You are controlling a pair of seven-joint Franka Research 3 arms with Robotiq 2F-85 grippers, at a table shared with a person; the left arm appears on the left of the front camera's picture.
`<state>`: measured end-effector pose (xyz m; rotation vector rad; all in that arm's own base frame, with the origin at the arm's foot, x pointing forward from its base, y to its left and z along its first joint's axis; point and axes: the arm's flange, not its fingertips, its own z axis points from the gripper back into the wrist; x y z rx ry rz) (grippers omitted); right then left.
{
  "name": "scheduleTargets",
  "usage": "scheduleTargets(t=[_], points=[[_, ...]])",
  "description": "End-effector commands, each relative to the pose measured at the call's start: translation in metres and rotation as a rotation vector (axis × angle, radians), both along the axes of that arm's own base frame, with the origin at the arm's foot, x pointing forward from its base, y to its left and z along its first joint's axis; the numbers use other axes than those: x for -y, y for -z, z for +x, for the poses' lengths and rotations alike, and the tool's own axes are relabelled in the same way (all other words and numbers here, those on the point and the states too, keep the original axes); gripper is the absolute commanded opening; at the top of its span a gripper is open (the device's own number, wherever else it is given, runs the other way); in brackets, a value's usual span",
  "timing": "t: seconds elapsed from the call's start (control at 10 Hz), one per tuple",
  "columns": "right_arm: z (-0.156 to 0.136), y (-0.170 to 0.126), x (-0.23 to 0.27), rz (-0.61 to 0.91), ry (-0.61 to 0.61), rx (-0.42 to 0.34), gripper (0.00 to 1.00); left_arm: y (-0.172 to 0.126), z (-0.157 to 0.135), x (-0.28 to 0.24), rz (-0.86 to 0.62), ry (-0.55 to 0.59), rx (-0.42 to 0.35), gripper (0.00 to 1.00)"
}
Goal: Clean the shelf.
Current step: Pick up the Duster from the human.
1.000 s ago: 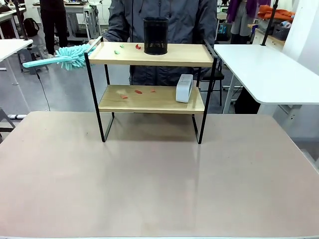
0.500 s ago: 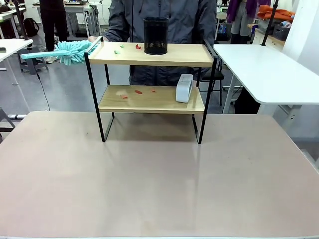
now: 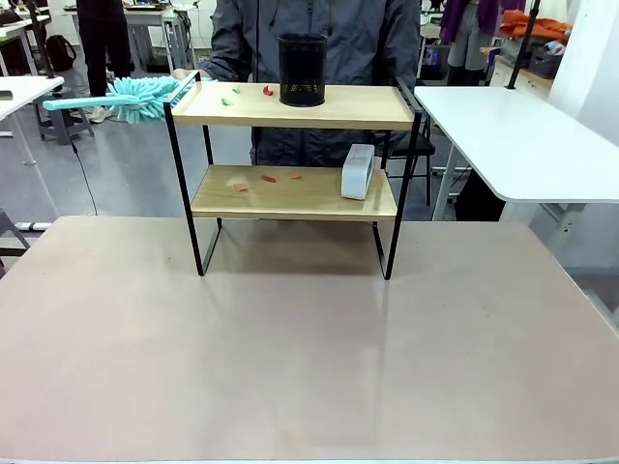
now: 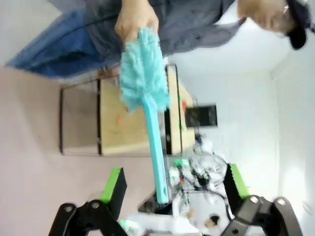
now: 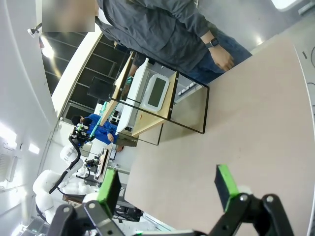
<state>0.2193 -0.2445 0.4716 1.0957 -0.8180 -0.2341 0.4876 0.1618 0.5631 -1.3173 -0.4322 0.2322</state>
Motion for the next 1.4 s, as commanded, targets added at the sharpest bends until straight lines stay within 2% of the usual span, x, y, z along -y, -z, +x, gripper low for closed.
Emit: scheduleTargets(t=[0.0, 0.1, 0.2, 0.3, 0.6, 0.7, 1.0, 1.3], points=[[0.002, -0.002, 0.001, -0.003, 0.001, 0.038, 1.00, 0.016, 0.019, 0.013, 0.016, 0.184, -0.168, 1.00], [0.002, -0.002, 0.001, -0.003, 0.001, 0.038, 1.00, 0.022, 0.033, 0.023, 0.036, 0.249, -0.217, 1.00], [0.002, -0.002, 0.001, -0.003, 0.001, 0.038, 1.00, 0.029, 0.041, 0.035, 0.046, 0.239, -0.238, 1.00], [0.002, -0.002, 0.001, -0.003, 0.001, 0.038, 1.00, 0.037, 0.047, 0.048, 0.031, 0.274, -0.263, 1.00], [0.002, -0.002, 0.001, -0.003, 0.001, 0.038, 1.00, 0.038, 0.061, 0.076, -0.104, 0.361, -0.299, 1.00], [0.002, -0.002, 0.001, -0.003, 0.001, 0.038, 1.00, 0.037, 0.066, 0.081, -0.156, 0.404, -0.345, 1.00], [0.002, -0.002, 0.001, -0.003, 0.001, 0.038, 1.00, 0.042, 0.073, 0.092, -0.208, 0.418, -0.349, 1.00], [0.002, -0.002, 0.001, -0.003, 0.001, 0.038, 1.00, 0.039, 0.073, 0.090, -0.182, 0.376, -0.320, 1.00]])
